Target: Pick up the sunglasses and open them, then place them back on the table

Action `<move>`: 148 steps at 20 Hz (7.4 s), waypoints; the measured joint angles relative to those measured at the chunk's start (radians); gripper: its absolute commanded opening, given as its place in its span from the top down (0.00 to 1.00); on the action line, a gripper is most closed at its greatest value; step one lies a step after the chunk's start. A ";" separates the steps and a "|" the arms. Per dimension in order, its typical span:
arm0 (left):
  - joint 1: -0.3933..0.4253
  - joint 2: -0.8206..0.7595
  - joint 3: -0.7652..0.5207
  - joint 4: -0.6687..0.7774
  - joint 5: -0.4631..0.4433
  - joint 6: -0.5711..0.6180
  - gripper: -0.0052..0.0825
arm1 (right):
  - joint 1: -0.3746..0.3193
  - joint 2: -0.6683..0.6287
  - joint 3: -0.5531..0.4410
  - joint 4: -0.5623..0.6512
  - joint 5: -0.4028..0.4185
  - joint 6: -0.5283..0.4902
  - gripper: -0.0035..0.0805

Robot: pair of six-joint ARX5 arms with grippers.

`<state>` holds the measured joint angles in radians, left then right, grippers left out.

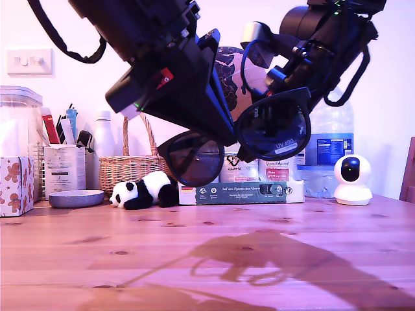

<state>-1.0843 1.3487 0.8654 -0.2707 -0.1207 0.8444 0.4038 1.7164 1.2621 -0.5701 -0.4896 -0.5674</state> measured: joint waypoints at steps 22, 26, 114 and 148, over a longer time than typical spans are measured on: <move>0.069 0.000 0.000 -0.028 0.040 0.031 0.96 | -0.041 -0.004 0.201 -0.517 0.051 0.262 0.75; 0.093 0.000 0.000 -0.028 0.071 0.102 0.96 | 0.021 -0.004 0.201 -0.576 0.029 0.256 0.75; 0.188 0.015 0.003 -0.014 0.021 -0.201 0.96 | -0.136 -0.005 0.299 -0.393 0.343 0.724 0.60; 0.150 0.706 0.815 -0.754 0.013 -1.075 0.93 | -0.142 -0.005 0.299 -0.451 0.393 0.671 0.60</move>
<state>-0.9340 2.0544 1.6802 -1.0248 -0.1081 -0.2310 0.2615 1.7119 1.5616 -1.0206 -0.0971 0.1040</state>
